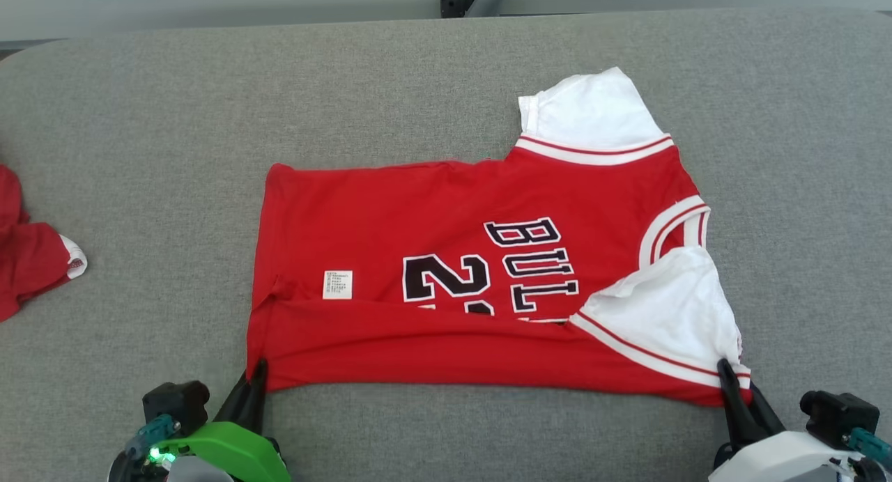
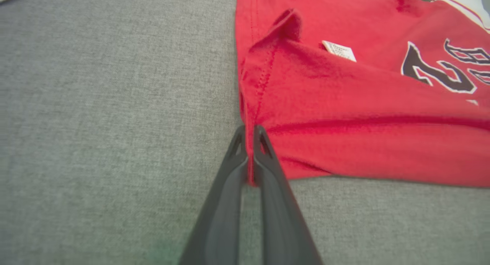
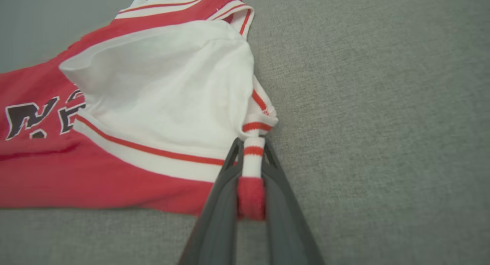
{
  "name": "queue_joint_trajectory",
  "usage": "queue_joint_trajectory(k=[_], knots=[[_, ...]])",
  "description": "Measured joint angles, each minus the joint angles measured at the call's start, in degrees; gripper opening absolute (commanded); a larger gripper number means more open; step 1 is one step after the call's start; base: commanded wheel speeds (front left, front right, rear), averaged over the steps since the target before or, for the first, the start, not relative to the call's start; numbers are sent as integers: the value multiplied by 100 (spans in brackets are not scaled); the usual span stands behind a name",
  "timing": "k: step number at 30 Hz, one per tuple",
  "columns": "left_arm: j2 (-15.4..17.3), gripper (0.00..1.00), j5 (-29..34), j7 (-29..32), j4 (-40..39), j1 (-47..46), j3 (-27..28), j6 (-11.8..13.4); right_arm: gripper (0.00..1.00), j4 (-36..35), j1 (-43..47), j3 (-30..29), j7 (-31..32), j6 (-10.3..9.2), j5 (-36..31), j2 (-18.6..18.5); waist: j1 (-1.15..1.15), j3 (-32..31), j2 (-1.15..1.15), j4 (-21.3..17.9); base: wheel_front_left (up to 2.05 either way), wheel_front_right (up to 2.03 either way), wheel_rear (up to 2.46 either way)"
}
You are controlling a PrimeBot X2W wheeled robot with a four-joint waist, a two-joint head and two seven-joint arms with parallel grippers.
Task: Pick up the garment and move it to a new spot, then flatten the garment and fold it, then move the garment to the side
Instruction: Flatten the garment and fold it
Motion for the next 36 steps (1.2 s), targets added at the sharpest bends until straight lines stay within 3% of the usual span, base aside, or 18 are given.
queue_joint_trajectory(k=[7,8,9,10,18,25,36], knots=[[129,0,-90,457,-619,456,-11,147,0,-415,394,-62,349,-1,-94,149,0,22,0,-32,0,0,0],[127,92,-94,469,-658,478,-15,170,35,-420,392,-87,365,0,-110,160,0,34,0,-37,0,0,0],[114,100,-108,469,-705,495,-31,171,90,-402,385,-121,381,-1,-155,167,0,44,0,-43,0,0,0],[101,100,-116,444,-754,502,-33,178,100,-397,377,-158,379,-1,-223,169,0,52,0,-45,0,0,0],[-67,100,194,-595,-1315,341,193,590,100,-1035,-48,-475,-24,-4,-561,116,0,22,0,-76,0,0,0],[45,100,506,-719,-1704,45,216,777,100,-1677,-348,-564,37,-4,-811,123,0,-21,0,-124,0,0,0],[181,100,621,-592,-1827,-187,165,817,100,-1835,-474,-442,111,-4,-851,190,0,116,0,-202,0,0,0]])
